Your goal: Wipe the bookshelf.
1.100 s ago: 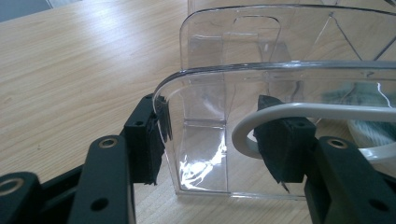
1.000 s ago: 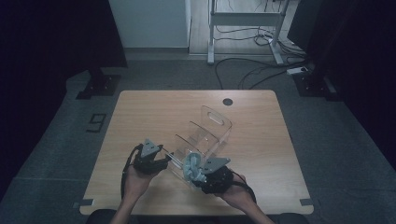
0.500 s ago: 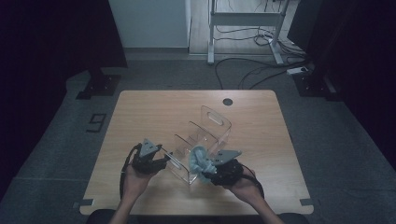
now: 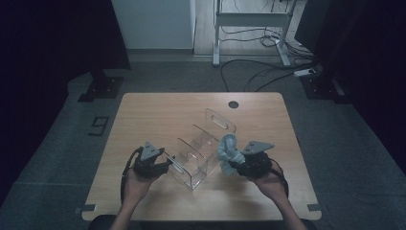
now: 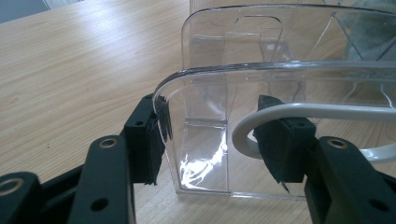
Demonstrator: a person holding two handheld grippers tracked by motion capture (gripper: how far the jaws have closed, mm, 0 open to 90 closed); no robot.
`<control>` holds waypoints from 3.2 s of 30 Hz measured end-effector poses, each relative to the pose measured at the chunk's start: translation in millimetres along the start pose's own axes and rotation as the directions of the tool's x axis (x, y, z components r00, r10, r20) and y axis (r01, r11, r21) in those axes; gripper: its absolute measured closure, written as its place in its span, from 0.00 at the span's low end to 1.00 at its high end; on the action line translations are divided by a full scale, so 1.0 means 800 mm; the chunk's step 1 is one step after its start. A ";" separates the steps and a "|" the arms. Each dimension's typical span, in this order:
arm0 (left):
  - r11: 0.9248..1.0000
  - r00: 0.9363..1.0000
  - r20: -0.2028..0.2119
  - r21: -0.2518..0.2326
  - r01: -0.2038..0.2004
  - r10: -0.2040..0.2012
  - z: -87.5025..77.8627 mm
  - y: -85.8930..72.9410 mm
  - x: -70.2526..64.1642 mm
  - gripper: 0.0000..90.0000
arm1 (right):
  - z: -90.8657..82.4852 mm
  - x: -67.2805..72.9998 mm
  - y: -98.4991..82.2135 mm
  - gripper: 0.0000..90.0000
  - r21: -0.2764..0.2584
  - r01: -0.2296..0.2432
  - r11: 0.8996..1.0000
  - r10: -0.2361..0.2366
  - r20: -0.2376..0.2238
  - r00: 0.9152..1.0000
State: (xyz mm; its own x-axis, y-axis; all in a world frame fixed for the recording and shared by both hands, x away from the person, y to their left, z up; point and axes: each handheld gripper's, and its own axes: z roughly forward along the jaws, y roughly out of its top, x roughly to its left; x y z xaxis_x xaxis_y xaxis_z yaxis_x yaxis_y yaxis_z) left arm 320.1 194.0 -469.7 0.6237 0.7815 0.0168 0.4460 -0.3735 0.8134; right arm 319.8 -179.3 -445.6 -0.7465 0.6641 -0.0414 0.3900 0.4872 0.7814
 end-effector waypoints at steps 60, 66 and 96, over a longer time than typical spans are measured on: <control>1.000 1.000 0.023 -0.002 -0.008 0.008 -0.004 -0.003 0.007 0.50 | 0.020 -0.122 -0.109 0.33 0.245 -0.237 0.940 0.193 0.190 0.963; 1.000 1.000 0.023 -0.001 -0.008 0.008 -0.005 -0.003 0.008 0.50 | 0.008 -0.122 -0.100 0.26 0.190 -0.241 0.952 0.202 0.205 0.958; 1.000 0.999 0.042 -0.004 -0.015 0.015 -0.007 -0.005 0.008 0.50 | -0.001 -0.087 -0.003 0.52 0.007 -0.168 0.986 0.167 0.049 0.985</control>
State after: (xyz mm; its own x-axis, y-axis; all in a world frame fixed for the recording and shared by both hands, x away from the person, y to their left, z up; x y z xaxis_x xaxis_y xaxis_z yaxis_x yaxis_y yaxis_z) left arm 318.4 203.1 -469.5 0.6568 0.7540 0.0044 0.4339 -0.3828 0.8156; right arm 369.9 -227.1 -444.1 -0.6434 0.7633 0.0592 0.5135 0.3728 0.7729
